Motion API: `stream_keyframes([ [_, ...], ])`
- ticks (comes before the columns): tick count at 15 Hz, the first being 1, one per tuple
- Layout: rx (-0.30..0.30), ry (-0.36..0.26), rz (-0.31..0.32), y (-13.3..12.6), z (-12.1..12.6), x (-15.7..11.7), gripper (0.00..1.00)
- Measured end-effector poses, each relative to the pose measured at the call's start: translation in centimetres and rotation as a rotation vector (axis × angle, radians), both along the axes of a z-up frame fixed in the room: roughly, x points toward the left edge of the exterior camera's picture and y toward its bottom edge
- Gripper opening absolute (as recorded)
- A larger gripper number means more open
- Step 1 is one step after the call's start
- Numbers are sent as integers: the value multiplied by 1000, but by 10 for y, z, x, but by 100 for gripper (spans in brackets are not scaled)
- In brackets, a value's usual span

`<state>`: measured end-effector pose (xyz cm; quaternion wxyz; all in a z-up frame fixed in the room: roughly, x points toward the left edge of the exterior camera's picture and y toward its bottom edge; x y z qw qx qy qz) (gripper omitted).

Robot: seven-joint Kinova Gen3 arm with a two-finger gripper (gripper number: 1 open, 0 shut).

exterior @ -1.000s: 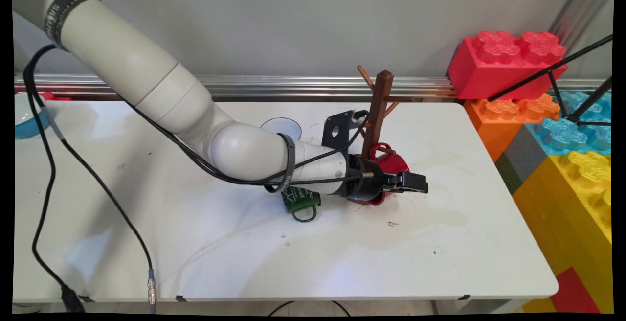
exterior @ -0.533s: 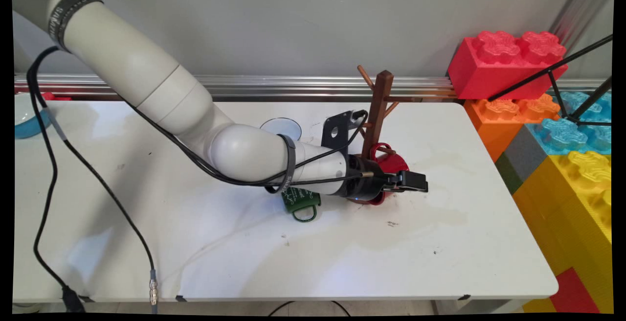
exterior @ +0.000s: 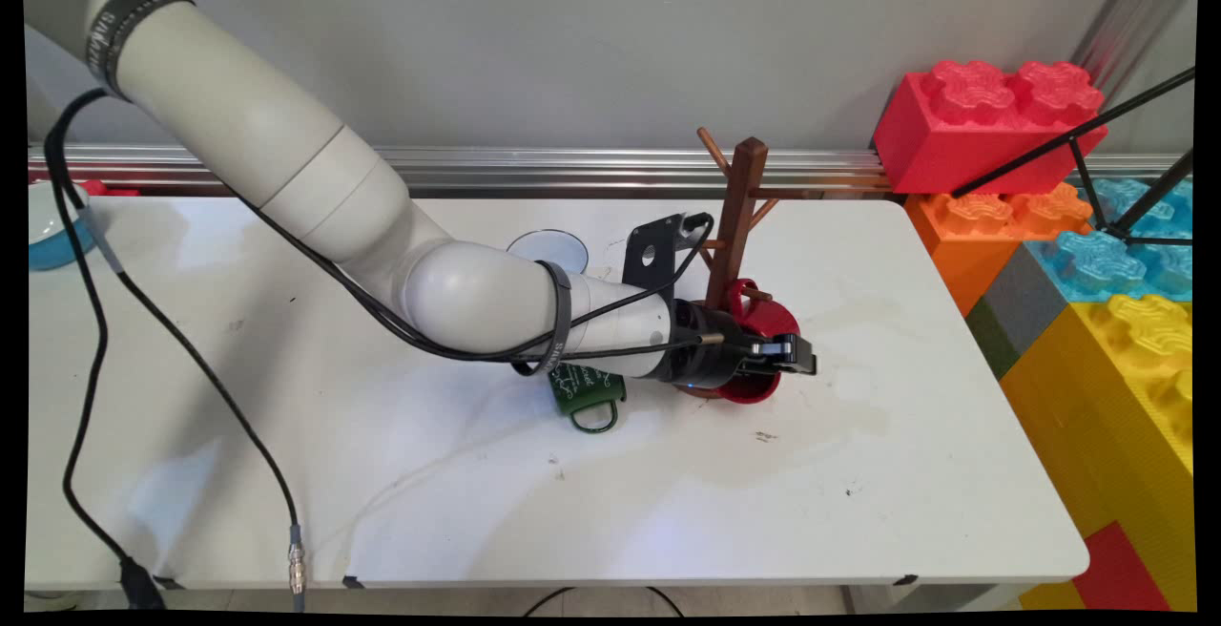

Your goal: Pick up the red mug from the rack, then place the picked object on the table

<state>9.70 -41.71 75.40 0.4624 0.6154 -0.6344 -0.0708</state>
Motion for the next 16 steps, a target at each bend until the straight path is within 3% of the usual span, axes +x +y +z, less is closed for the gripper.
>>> stream_keyframes([
  [16,-5,-42,56,1,1,24,0],
])
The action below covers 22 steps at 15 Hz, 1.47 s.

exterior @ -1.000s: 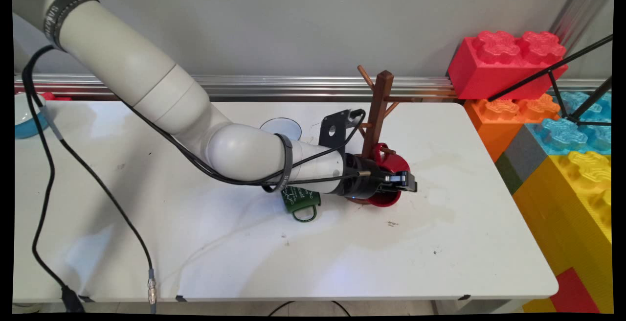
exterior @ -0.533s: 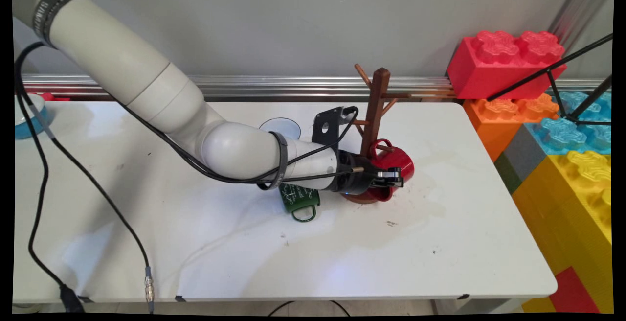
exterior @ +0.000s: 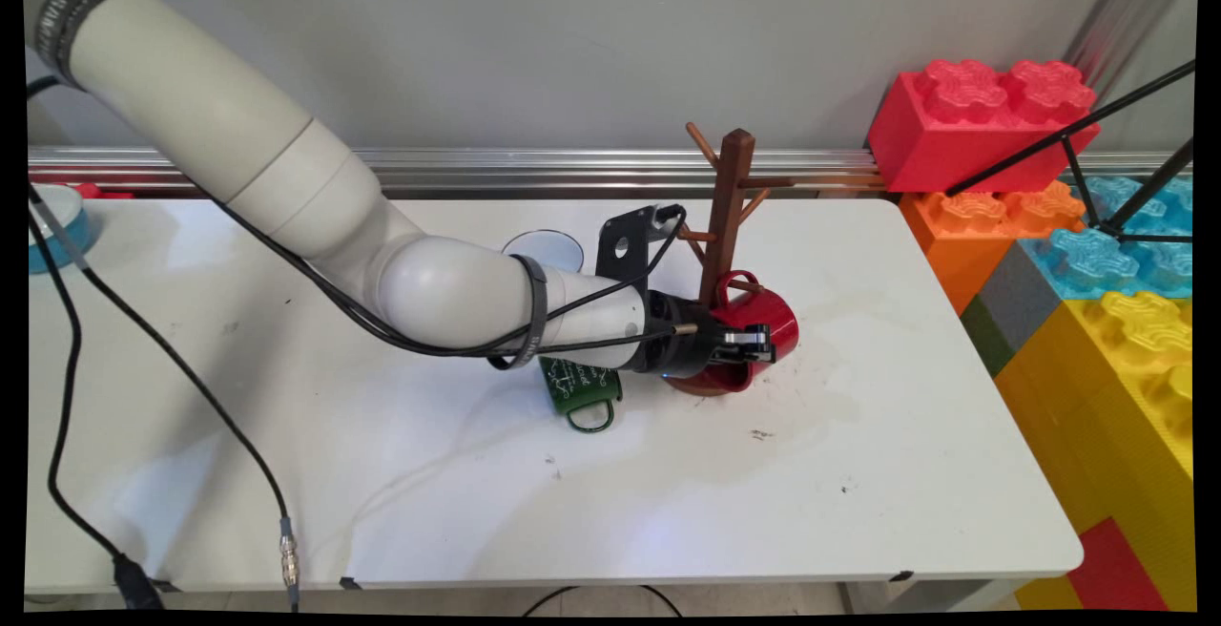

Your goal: Place the picked object on the table

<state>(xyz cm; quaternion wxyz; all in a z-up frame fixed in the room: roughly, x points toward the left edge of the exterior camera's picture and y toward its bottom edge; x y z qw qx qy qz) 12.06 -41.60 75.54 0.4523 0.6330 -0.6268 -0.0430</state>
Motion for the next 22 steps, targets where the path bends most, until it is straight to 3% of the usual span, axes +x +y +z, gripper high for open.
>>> stream_keyframes([
  [22,-15,66,-59,10,14,-4,0],
])
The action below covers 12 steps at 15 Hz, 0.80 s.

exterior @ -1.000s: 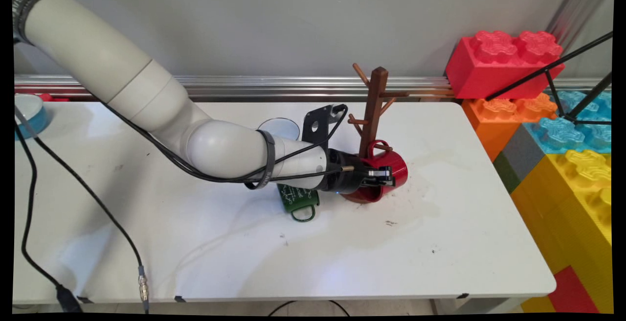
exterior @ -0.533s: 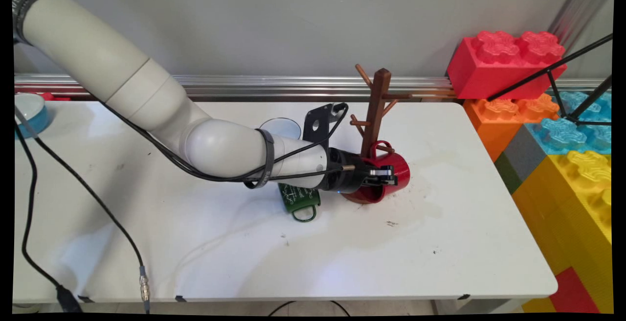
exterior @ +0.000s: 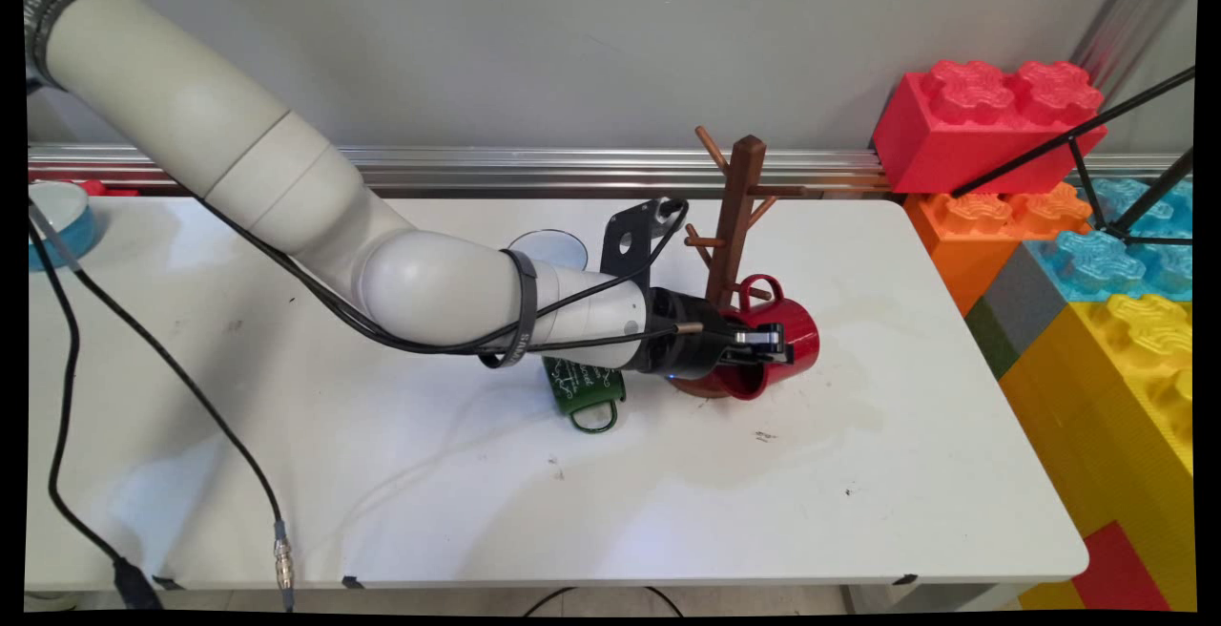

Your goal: Place the picked object on the table

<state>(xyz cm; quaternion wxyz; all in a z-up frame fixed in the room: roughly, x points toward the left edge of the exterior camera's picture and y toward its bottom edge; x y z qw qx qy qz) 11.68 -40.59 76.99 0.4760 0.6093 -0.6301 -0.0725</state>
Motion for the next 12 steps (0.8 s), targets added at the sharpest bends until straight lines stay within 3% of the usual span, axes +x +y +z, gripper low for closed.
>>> stream_keyframes([
  [12,1,61,-74,18,16,-15,0],
])
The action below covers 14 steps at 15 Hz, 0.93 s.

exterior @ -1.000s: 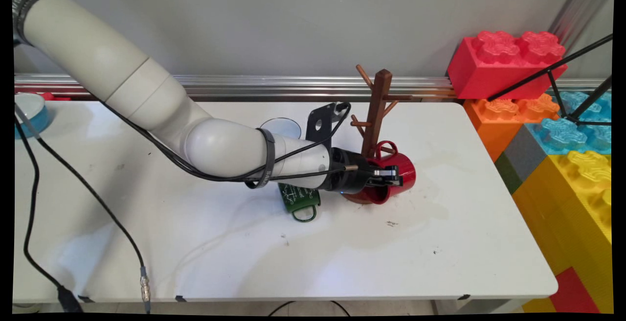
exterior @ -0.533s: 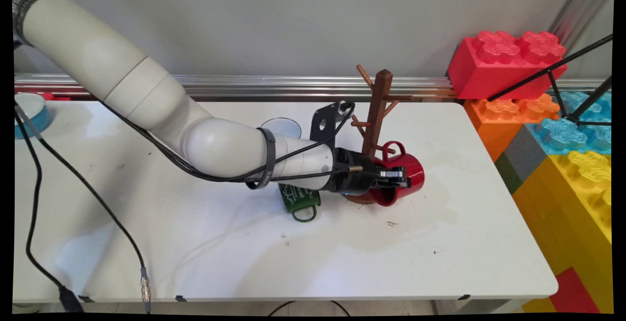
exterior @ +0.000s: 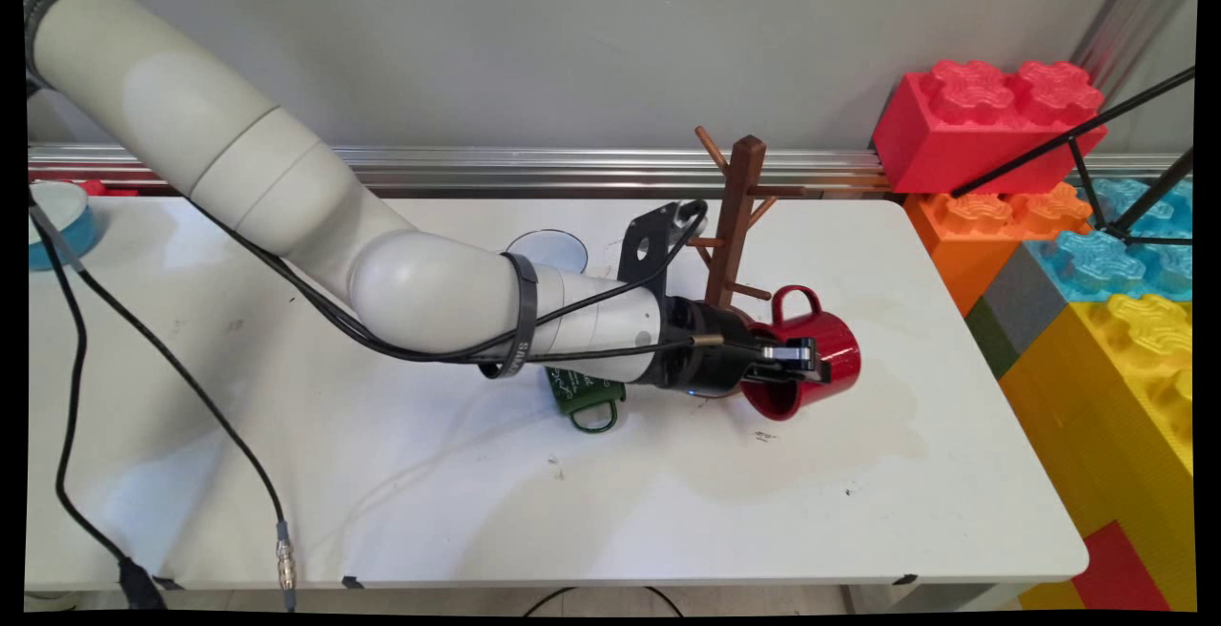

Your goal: Place the picked object on the table

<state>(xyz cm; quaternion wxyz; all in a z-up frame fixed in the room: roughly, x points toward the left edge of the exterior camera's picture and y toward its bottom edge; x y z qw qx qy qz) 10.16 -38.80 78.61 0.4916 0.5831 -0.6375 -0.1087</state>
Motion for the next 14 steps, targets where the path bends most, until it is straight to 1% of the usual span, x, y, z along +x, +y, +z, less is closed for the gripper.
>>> stream_keyframes([
  [5,4,38,-50,14,11,-8,0],
  [8,3,49,-76,23,17,-8,0],
  [10,-2,46,-95,28,22,-4,0],
  [14,-17,18,-131,37,34,8,0],
])
